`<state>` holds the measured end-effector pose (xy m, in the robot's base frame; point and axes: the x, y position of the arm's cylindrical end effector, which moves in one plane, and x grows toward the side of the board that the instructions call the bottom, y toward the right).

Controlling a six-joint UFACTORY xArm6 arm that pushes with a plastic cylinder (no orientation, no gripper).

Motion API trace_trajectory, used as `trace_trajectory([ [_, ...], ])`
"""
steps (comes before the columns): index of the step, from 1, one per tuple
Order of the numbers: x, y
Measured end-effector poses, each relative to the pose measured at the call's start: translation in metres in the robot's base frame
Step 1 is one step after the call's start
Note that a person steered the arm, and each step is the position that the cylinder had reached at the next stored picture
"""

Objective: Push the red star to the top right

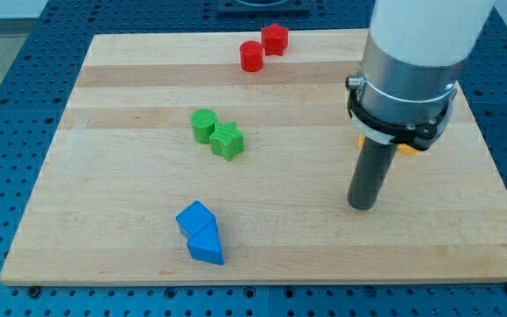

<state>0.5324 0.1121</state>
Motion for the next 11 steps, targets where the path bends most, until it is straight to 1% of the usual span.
trace_trajectory([
  [2,0.000,-0.020],
  [3,-0.012,-0.032],
  [4,-0.038,-0.029],
  [6,-0.105,-0.032],
  [7,-0.148,-0.050],
  [8,-0.193,-0.092],
  [9,-0.240,-0.177],
  [10,-0.260,-0.220],
  [11,-0.297,-0.213],
])
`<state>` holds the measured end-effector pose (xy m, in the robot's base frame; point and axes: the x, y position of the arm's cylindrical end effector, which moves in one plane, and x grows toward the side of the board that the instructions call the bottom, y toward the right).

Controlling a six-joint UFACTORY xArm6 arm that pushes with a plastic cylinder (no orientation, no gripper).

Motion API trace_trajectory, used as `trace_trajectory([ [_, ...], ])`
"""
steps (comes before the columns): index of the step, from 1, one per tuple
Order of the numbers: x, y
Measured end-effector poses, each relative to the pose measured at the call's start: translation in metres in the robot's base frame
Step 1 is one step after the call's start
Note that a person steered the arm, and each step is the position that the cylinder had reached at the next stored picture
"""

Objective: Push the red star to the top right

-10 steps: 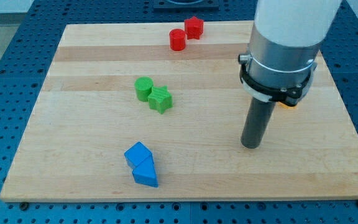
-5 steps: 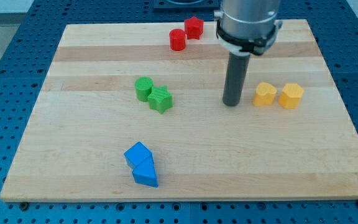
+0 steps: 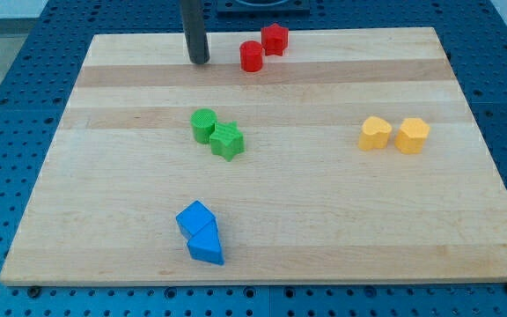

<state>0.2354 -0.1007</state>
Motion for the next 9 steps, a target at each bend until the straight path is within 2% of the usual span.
trace_trajectory([
  [1,-0.035,0.028],
  [4,-0.017,0.048],
  [5,-0.017,0.105],
  [7,-0.018,0.135],
  [9,-0.018,0.211],
])
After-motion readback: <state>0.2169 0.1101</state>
